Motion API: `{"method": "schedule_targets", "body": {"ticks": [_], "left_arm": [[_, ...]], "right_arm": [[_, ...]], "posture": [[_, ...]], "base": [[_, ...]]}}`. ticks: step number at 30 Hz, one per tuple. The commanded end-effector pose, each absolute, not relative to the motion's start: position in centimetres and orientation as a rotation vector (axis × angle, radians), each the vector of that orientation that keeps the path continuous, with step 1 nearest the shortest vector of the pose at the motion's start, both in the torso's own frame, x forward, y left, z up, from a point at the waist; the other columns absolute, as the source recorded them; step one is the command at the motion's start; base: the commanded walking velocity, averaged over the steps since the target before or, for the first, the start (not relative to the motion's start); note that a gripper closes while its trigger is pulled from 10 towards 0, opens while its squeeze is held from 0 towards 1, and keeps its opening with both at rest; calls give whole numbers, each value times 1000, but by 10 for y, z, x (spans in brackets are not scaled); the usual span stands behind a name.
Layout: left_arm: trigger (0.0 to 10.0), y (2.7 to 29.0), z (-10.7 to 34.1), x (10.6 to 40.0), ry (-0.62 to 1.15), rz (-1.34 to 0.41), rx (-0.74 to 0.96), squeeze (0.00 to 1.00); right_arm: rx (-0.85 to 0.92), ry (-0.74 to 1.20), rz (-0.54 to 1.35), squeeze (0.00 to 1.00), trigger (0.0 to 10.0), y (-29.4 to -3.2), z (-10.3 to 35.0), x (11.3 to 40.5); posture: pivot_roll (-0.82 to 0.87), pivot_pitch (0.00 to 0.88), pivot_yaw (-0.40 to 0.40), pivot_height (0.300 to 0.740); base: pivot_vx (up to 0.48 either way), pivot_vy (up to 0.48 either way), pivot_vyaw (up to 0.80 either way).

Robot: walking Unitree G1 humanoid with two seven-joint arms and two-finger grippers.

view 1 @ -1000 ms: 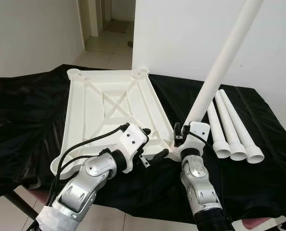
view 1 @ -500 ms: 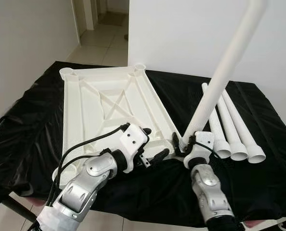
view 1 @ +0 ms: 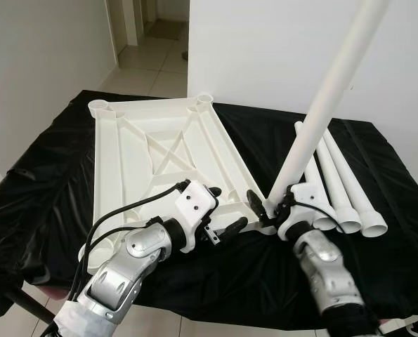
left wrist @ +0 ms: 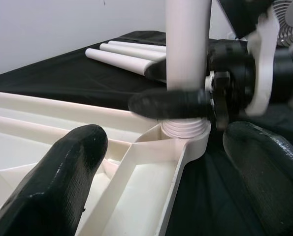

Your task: Building children table

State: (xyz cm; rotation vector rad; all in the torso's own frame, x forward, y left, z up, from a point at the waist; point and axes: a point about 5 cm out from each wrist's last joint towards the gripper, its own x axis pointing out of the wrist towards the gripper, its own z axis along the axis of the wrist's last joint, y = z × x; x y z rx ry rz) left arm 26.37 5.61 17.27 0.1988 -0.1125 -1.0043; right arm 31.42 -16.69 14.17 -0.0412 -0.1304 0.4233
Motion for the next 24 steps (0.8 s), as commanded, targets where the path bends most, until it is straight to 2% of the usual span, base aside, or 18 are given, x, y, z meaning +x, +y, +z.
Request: {"method": "schedule_targets", "body": {"ticks": [1,11,12,13,14,15,24], "left_arm": [[10000,54,171,258,-101,-1062,213,0],[10000,52,168,254,-82,-1081,209,0],[10000,51,168,254,-80,-1084,210,0],[10000,51,168,254,-80,-1084,210,0],[10000,51,168,253,-79,-1085,211,0],[10000,52,168,252,-78,-1085,210,0],[10000,53,168,252,-74,-1080,208,0]], "right_arm": [[-51,-142,473,0,10000,-166,147,316],[-119,-120,601,0,10000,-178,154,322],[-130,-103,625,0,4706,-180,153,322],[-130,-103,625,0,4706,-180,153,322],[-130,-86,648,0,2039,-183,151,322],[-127,-72,665,0,0,-185,150,321],[-89,3,699,0,0,-189,140,316]], "posture": [[33,45,-22,740],[32,51,-22,740],[35,55,-25,740],[35,55,-25,740],[38,58,-28,740],[39,59,-28,740],[34,63,-26,740]], "base": [[0,0,0],[0,0,0],[0,0,0],[0,0,0],[0,0,0],[0,0,0],[0,0,0]]}}
